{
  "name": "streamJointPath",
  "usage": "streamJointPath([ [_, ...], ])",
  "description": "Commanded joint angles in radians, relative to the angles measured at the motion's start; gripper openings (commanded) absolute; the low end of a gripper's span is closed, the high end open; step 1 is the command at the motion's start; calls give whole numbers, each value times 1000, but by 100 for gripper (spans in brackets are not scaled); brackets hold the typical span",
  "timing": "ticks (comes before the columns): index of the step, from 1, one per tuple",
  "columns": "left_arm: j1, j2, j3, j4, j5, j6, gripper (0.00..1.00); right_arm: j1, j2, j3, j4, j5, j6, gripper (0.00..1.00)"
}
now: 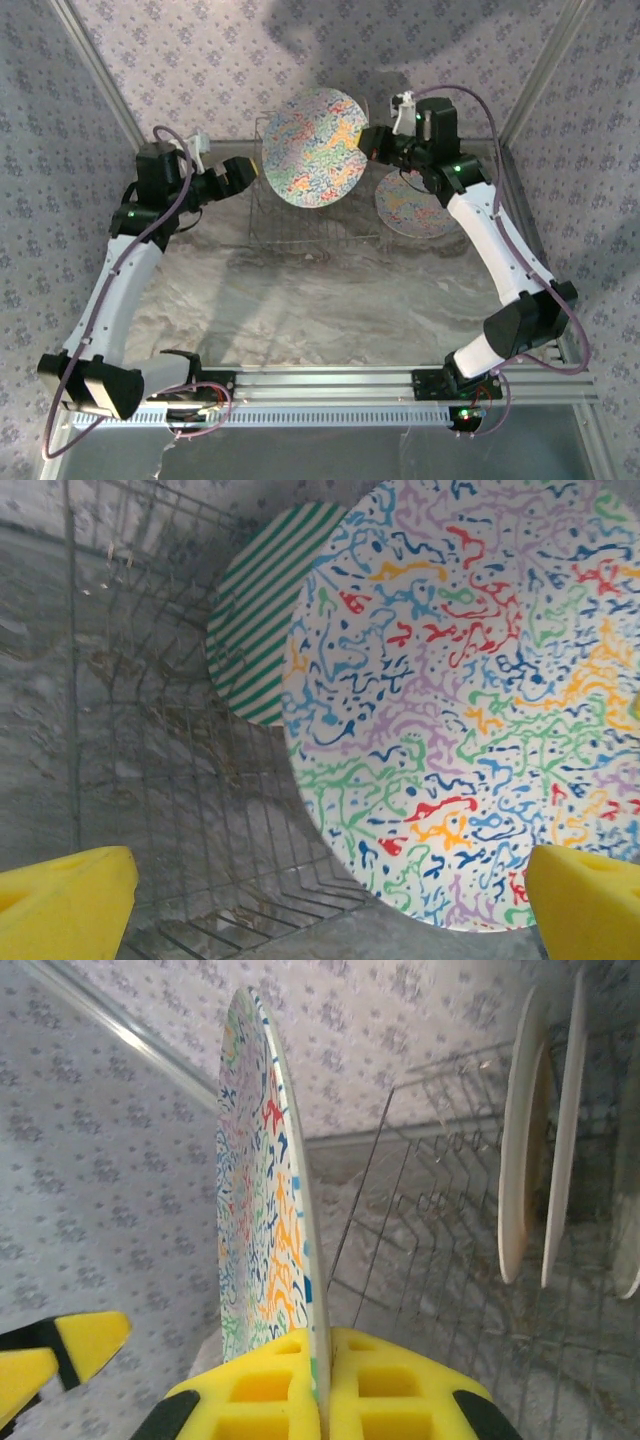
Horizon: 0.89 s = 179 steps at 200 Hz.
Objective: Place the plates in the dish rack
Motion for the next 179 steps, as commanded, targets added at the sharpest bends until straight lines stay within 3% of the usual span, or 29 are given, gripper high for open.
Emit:
streamJointPath([
  [1, 3, -12, 44, -57, -78, 76, 99, 57, 42, 133, -93, 283, -38, 0],
  [35, 3, 20, 70, -113, -138, 152, 99, 172, 199, 382, -277, 638, -32, 0],
  [59, 3, 16, 55, -114, -156, 162, 99, 233, 349, 581, -378, 814, -18, 0],
  [105, 3, 15, 38, -130, -163, 206, 99, 291, 685, 1027, -505, 987, -67, 0],
  [179, 3, 32, 6, -130, -131, 224, 99, 312, 818, 1067, -356, 1156, -159, 0],
])
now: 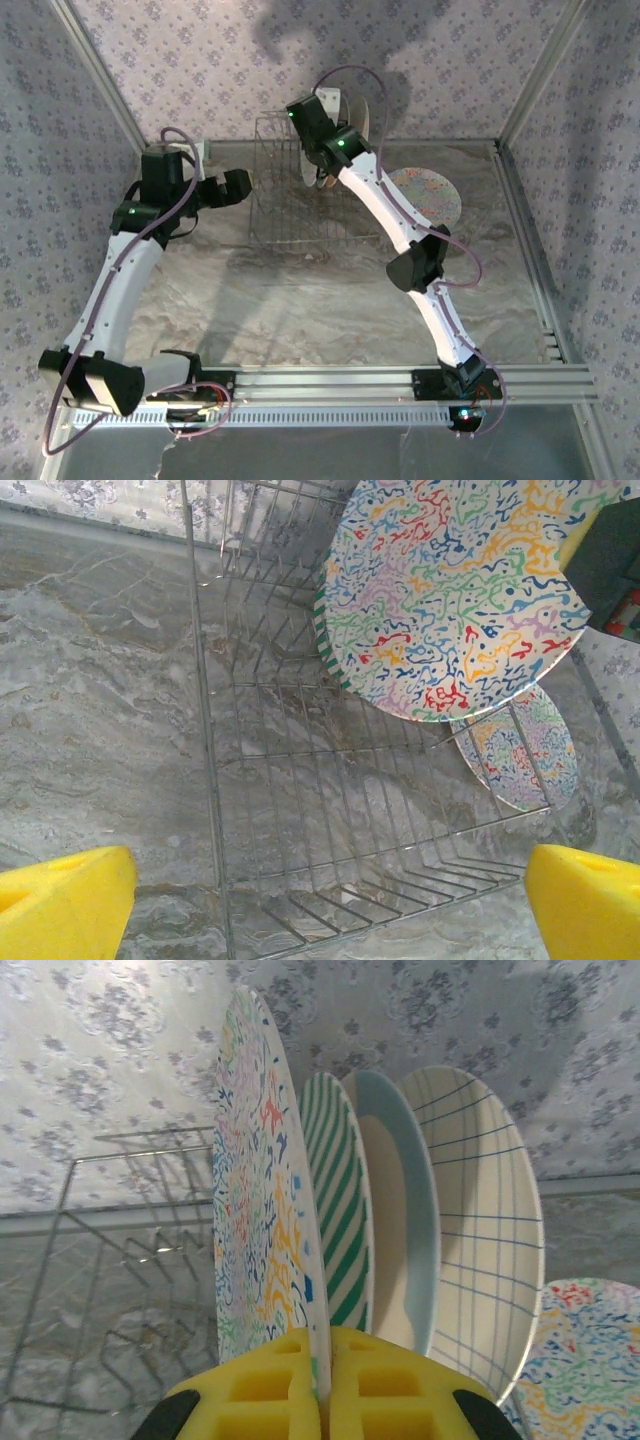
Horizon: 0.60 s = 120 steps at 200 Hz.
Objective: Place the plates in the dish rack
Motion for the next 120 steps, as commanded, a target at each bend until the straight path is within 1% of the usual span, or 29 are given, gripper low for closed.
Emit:
streamJointPath([
  [1, 3, 13, 1, -2, 21, 29, 99, 3, -2, 59, 111, 117, -23, 0],
  [23, 3, 34, 9, 2, 42, 30, 99, 1, 10, 59, 146, 134, -42, 0],
  [44, 5, 48, 17, -1, 57, 32, 99, -3, 21, 58, 164, 127, -27, 0],
  [120, 52, 56, 5, 14, 102, 24, 99, -12, 72, 59, 237, 110, -29, 0],
])
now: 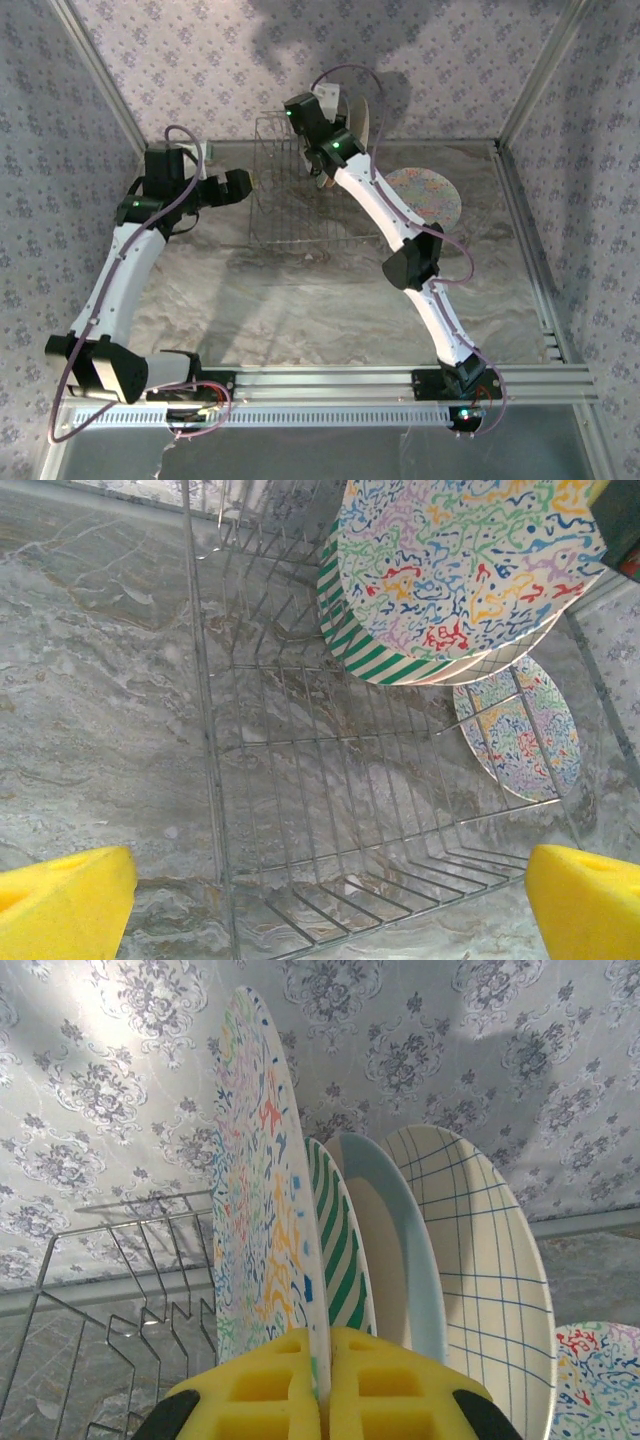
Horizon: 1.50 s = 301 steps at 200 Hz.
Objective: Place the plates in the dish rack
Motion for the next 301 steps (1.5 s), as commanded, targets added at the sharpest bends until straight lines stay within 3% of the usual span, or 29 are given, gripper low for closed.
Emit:
streamJointPath([
  [1, 17, 0, 5, 13, 42, 13, 99, -7, 18, 46, 84, 31, -1, 0],
  [123, 70, 14, -9, 33, 108, -11, 99, 6, 145, 58, 120, 53, -36, 0],
  [253, 90, 19, -15, 40, 130, -25, 99, 94, 175, -4, 123, 53, -65, 0],
  [283, 91, 17, -16, 40, 127, -27, 99, 100, 174, -6, 148, 44, -66, 5],
  [301, 92, 17, -15, 38, 130, -25, 99, 100, 171, -7, 143, 38, -63, 13],
])
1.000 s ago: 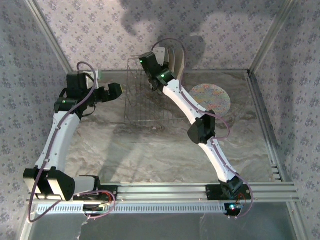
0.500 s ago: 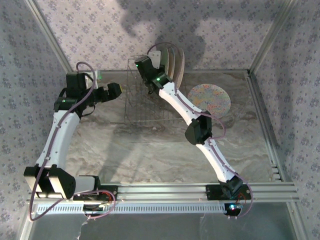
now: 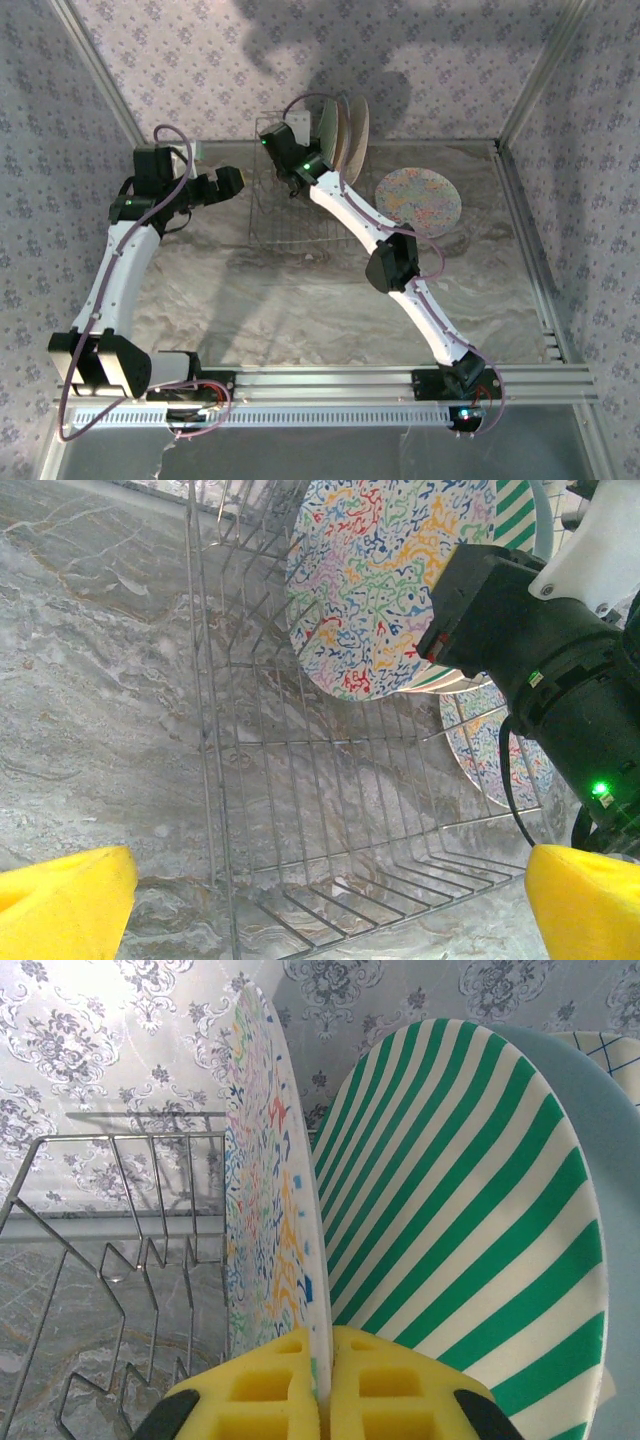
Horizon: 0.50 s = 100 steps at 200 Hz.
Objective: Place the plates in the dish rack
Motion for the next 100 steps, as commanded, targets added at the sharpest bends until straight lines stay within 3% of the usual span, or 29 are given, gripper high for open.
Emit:
streamJointPath([
  [1, 7, 1, 0, 15, 21, -5, 99, 29, 5, 2, 25, -37, 6, 13],
  [41, 8, -2, 1, 14, 20, -4, 99, 29, -35, 0, -25, -47, 23, 30],
  [100, 6, -10, -6, 17, 19, -15, 99, 30, -134, -14, -96, -11, 23, 40],
])
